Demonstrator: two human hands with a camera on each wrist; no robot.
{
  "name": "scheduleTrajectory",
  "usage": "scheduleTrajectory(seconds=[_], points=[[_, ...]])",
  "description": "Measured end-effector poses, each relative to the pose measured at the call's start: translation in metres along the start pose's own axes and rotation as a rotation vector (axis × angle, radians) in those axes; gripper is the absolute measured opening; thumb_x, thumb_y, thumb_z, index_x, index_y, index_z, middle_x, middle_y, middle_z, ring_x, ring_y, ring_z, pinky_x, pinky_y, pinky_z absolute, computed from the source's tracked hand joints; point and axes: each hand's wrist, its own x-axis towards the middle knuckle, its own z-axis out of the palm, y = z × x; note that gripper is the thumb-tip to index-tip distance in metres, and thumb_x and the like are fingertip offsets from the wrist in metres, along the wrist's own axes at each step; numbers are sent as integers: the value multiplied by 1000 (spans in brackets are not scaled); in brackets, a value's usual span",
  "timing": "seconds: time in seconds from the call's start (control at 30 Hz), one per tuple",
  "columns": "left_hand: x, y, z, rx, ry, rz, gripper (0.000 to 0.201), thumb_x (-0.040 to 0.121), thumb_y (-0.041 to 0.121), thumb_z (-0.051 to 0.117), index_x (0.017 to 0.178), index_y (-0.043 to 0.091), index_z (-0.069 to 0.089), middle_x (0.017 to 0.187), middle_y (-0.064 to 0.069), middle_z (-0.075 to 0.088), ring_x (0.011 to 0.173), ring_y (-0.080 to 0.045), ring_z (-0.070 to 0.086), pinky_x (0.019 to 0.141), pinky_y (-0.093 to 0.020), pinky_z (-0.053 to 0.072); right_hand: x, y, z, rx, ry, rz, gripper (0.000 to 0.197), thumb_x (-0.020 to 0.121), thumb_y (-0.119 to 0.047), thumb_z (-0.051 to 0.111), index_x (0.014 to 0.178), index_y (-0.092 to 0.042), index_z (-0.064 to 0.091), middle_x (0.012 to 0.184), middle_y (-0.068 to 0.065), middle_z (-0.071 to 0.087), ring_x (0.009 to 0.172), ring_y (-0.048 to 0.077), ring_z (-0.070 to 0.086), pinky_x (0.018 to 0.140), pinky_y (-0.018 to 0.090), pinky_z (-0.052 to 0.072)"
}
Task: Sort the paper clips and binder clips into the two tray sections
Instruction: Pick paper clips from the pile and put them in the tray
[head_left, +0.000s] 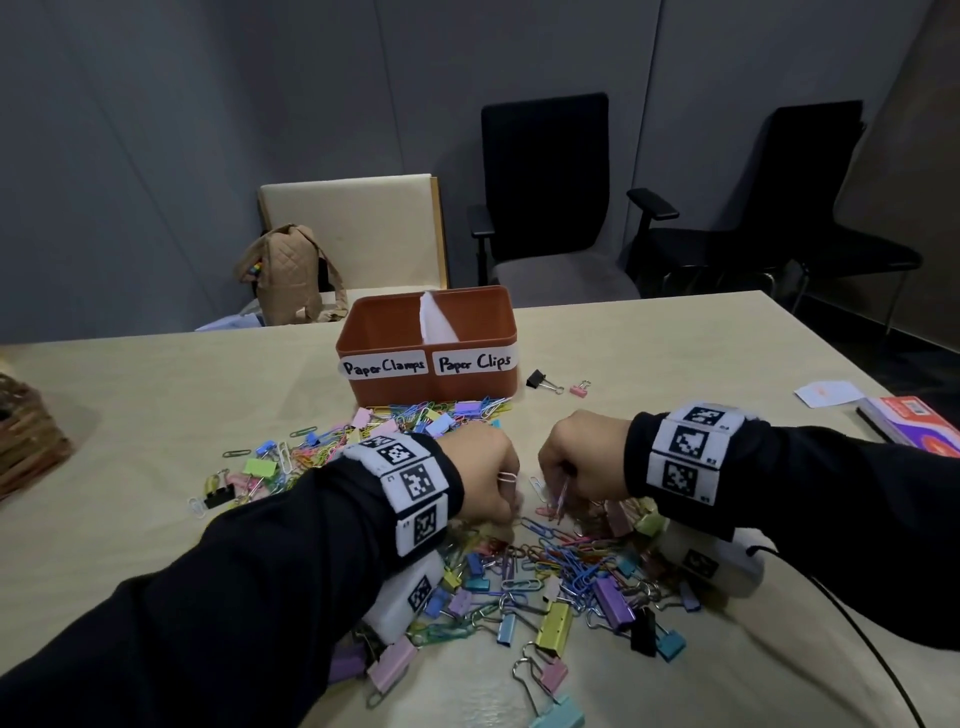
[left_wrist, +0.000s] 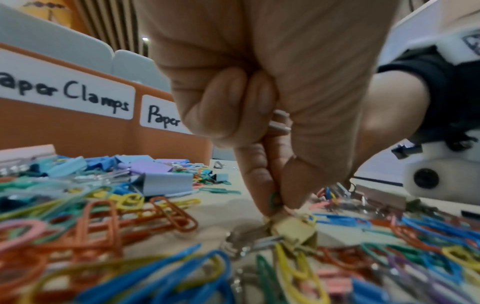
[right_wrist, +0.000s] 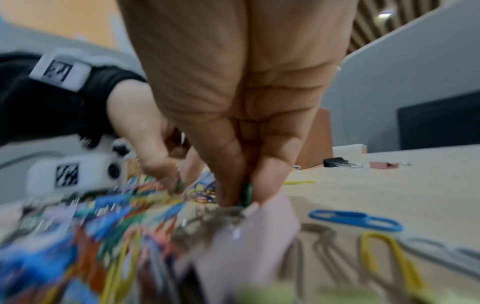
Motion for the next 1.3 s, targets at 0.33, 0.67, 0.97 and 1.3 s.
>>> scheduleTrajectory(seconds=[0.33, 0.67, 0.97, 1.3], points=[[8, -24, -41, -226, 106, -120, 18, 92, 20, 51, 95, 14, 68, 86, 2, 62, 72, -10, 54, 62, -22, 42, 10, 31, -54, 883, 163, 206, 15, 75, 14, 70, 74, 0, 67, 63, 12, 66, 51, 17, 63, 59, 27, 57], [47, -36, -109, -819, 454, -451, 27, 95, -9, 31, 83, 4, 51, 55, -9, 48, 47, -19, 46, 47, -22, 43, 84, 20, -113, 979, 550, 372, 19, 78, 5, 73, 66, -7, 63, 68, 12, 66, 60, 20, 64, 71, 34, 60], [35, -37, -94, -445, 573, -312, 13, 85, 11, 61, 88, 23, 65, 84, 5, 66, 70, -12, 63, 60, -21, 49, 73, 25, -86, 829, 631, 325, 14, 79, -3, 73, 73, -14, 66, 66, 7, 67, 54, 17, 64, 55, 29, 57], [16, -4, -32, -52, 11, -127, 33, 67, 42, 84, 84, 17, 71, 83, 3, 71, 76, -13, 65, 68, -28, 54, -3, 48, -30, 21, -178, 359, 20, 73, -14, 80, 89, -10, 70, 82, 10, 72, 52, 14, 57, 47, 19, 46]])
